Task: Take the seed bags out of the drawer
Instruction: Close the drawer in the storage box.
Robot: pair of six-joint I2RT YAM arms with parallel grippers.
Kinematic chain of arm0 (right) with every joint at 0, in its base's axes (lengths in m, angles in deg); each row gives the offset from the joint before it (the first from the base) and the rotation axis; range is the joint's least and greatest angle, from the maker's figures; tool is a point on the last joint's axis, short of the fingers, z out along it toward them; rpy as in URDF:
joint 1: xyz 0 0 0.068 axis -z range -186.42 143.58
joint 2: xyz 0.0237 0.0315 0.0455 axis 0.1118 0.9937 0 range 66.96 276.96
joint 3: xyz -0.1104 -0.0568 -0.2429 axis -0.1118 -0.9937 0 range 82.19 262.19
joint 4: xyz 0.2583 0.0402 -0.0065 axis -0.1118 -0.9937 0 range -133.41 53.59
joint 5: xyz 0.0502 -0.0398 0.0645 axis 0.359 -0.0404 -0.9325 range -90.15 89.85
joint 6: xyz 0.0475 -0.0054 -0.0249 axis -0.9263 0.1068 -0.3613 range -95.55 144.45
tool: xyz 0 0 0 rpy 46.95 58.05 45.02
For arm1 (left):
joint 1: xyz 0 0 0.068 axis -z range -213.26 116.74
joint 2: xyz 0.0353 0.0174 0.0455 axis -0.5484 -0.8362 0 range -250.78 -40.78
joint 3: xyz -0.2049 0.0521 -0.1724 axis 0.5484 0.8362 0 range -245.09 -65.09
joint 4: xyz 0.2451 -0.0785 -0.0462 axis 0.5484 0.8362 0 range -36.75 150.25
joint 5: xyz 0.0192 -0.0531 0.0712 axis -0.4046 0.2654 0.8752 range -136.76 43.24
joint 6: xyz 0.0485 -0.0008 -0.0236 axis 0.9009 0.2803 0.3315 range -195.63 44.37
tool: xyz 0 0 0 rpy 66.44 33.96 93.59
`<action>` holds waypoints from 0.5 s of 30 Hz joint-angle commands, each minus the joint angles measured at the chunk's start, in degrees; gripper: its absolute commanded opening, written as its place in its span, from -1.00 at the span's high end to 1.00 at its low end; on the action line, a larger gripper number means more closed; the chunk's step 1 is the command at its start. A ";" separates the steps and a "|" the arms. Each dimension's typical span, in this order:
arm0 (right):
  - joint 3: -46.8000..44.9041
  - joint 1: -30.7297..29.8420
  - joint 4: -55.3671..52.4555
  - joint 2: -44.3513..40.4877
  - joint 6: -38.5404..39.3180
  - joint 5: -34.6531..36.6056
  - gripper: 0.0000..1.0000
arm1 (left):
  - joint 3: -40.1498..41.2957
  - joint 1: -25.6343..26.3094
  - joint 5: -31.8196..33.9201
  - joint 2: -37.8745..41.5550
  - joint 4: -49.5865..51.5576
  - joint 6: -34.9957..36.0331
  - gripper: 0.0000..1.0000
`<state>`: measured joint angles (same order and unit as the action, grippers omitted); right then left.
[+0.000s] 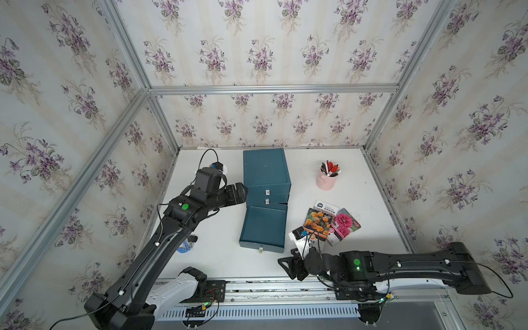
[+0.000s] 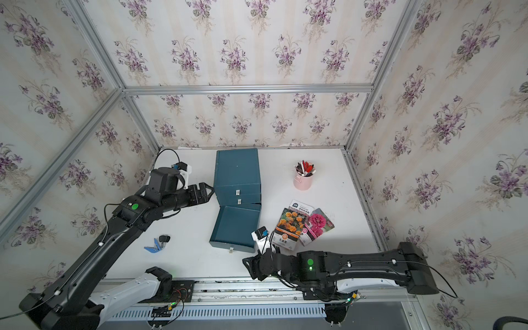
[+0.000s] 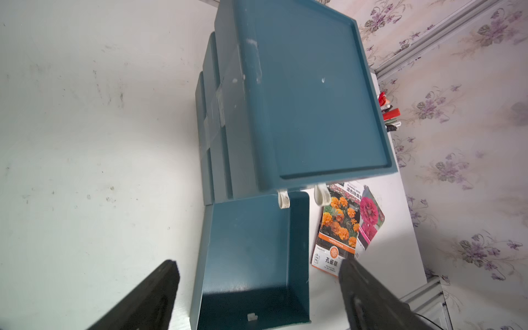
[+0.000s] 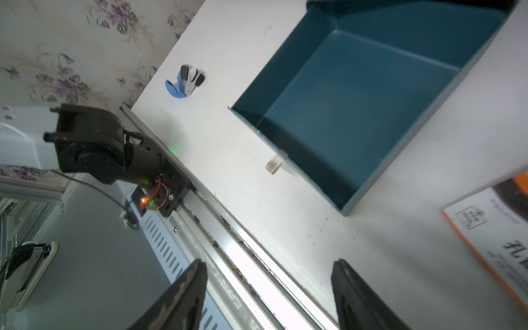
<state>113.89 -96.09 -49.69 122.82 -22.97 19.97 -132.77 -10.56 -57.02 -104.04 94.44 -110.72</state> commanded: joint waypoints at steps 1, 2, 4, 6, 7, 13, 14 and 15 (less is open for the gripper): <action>-1.38 -3.07 9.88 4.64 -2.42 0.59 -0.48 | -4.58 -1.34 -0.58 -5.44 1.18 3.23 -0.83; -1.10 -3.39 10.80 6.46 -2.20 0.86 -0.48 | -6.05 -1.72 -0.98 -7.27 1.39 3.57 -0.83; -0.43 -3.43 12.07 9.59 -1.44 1.09 -0.49 | -7.65 -2.43 -2.05 -10.12 0.49 3.80 -0.82; 0.08 -3.47 14.43 12.27 0.13 1.70 -0.49 | -8.81 -2.97 -3.16 -12.76 -0.87 4.11 -0.82; 0.36 -3.41 14.95 13.31 0.28 2.75 -0.49 | -9.39 -3.30 -3.66 -13.89 -1.18 4.34 -0.81; -0.07 -3.35 22.52 19.86 2.08 10.82 -0.48 | -13.43 -4.07 -6.44 -21.58 -1.71 6.10 -0.77; -0.28 -3.34 24.04 21.21 2.35 12.64 -0.48 | -13.91 -4.07 -7.46 -22.70 -1.69 6.50 -0.76; -0.34 -2.88 25.70 22.58 2.86 13.33 -0.48 | -14.18 -4.07 -7.75 -23.52 -1.45 6.82 -0.73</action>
<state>113.76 -99.41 -30.52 143.12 -22.03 27.49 -145.95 -14.63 -62.13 -125.85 93.24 -105.89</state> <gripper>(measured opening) 0.741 0.875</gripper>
